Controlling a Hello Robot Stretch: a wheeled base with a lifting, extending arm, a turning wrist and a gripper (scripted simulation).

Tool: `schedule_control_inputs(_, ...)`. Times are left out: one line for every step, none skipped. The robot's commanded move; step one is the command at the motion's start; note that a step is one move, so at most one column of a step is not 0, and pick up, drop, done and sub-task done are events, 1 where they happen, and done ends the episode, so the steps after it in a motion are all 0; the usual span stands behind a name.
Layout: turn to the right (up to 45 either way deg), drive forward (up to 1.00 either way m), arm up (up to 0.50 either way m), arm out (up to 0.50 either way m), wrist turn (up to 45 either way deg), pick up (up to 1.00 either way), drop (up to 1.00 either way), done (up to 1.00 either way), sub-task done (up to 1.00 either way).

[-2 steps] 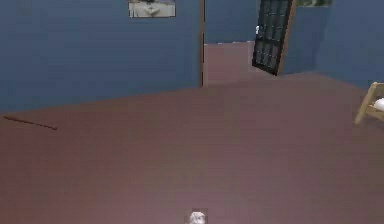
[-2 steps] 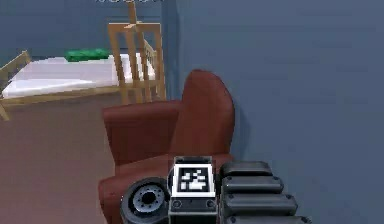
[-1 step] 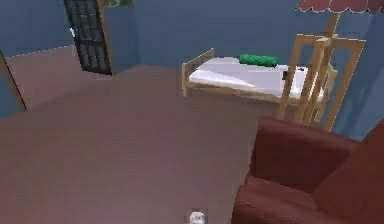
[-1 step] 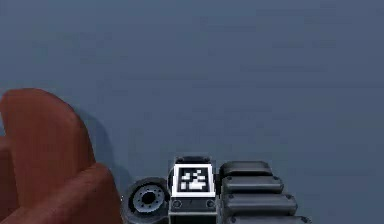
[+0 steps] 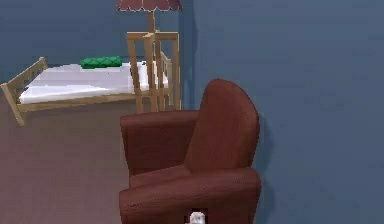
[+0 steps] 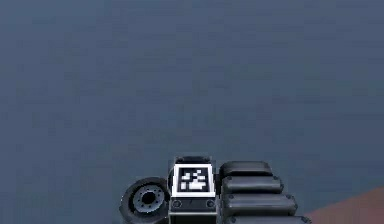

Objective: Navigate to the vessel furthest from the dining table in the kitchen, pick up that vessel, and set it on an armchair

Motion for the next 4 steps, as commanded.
schedule_control_inputs(0.0,0.30,0.00,0.00,0.0,0.00,0.00,0.00,0.00)
schedule_control_inputs(-12.0,0.00,0.00,0.00,0.0,0.00,0.00,0.00,0.00)
schedule_control_inputs(-3.0,0.00,0.00,0.00,0.0,0.00,0.00,0.00,0.00)
schedule_control_inputs(9.0,0.00,0.00,0.00,0.0,0.00,0.00,0.00,0.00)
